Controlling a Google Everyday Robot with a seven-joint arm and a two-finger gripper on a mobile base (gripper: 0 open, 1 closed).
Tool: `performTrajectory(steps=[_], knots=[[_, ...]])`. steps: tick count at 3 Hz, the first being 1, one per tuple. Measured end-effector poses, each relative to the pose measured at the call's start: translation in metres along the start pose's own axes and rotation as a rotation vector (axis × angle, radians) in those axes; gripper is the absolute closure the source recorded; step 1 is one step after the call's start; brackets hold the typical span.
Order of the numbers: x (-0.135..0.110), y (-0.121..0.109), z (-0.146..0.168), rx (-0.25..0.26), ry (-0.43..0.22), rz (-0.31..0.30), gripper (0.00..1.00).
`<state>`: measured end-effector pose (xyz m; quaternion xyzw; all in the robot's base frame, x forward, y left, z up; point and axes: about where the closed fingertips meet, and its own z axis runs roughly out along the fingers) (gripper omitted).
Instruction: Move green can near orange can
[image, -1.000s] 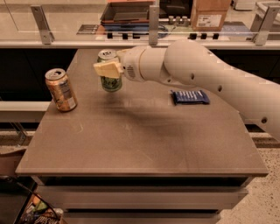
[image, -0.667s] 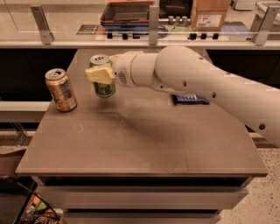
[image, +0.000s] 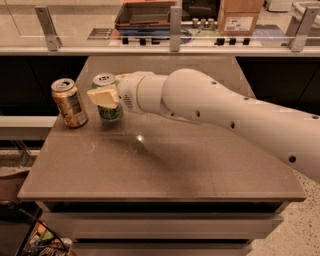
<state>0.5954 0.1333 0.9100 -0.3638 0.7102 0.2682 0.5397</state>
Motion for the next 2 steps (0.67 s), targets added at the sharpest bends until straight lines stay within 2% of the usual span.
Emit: performTrajectory(steps=[1,2], knots=[[0.0081,0.0041,0.0046,0.01,-0.011,-0.001,1.0],[0.0065,0.0055,0.0049,0.008,-0.012,-0.003,0.83]])
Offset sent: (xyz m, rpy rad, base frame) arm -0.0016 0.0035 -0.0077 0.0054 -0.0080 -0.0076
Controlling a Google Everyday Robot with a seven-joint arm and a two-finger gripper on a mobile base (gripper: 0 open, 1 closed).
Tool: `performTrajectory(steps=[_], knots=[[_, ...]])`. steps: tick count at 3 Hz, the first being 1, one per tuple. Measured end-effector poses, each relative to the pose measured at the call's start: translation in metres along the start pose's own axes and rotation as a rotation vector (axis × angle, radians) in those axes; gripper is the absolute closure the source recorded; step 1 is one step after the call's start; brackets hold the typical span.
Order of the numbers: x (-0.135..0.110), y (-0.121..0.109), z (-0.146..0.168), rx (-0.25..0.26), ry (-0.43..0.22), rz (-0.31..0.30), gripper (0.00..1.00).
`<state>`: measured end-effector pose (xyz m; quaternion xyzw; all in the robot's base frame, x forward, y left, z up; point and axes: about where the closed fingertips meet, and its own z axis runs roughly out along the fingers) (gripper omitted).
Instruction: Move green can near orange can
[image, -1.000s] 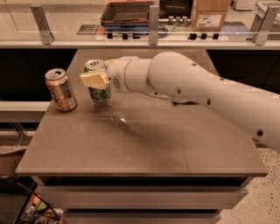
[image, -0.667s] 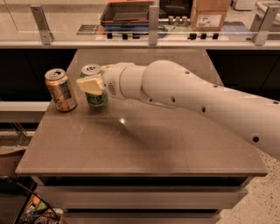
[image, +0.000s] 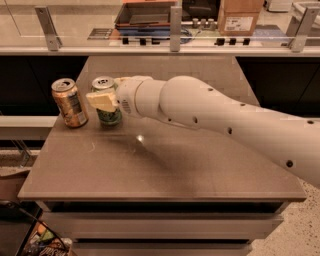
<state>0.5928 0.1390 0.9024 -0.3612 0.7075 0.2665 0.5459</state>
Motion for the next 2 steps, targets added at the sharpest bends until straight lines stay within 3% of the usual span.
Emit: performTrajectory(steps=[2], knots=[[-0.0023,0.0034,0.0009,-0.004,-0.001,-0.005,0.36]])
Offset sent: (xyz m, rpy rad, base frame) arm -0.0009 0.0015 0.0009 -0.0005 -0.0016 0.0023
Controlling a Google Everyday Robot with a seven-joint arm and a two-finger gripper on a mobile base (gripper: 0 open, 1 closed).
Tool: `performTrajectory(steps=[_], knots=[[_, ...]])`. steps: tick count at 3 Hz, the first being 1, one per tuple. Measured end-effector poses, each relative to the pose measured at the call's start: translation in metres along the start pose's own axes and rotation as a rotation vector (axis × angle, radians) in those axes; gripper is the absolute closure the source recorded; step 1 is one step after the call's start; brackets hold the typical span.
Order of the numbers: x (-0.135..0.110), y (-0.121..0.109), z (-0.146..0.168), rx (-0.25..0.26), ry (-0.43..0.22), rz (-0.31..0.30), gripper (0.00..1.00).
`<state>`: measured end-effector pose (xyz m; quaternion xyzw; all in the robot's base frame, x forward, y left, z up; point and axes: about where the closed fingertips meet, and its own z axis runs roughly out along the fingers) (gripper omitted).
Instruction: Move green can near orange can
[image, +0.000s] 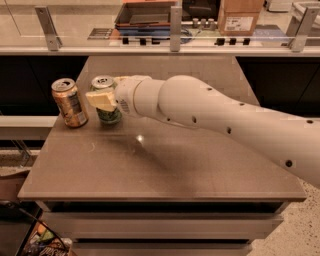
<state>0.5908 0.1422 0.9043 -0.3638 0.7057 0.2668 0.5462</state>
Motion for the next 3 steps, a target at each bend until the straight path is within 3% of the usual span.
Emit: performTrajectory(steps=[1,3], knots=[[-0.0016,0.0023,0.0005,-0.003,-0.001,-0.003,0.05],[-0.0022,0.0032,0.0008,-0.004,-0.001,-0.005,0.0]])
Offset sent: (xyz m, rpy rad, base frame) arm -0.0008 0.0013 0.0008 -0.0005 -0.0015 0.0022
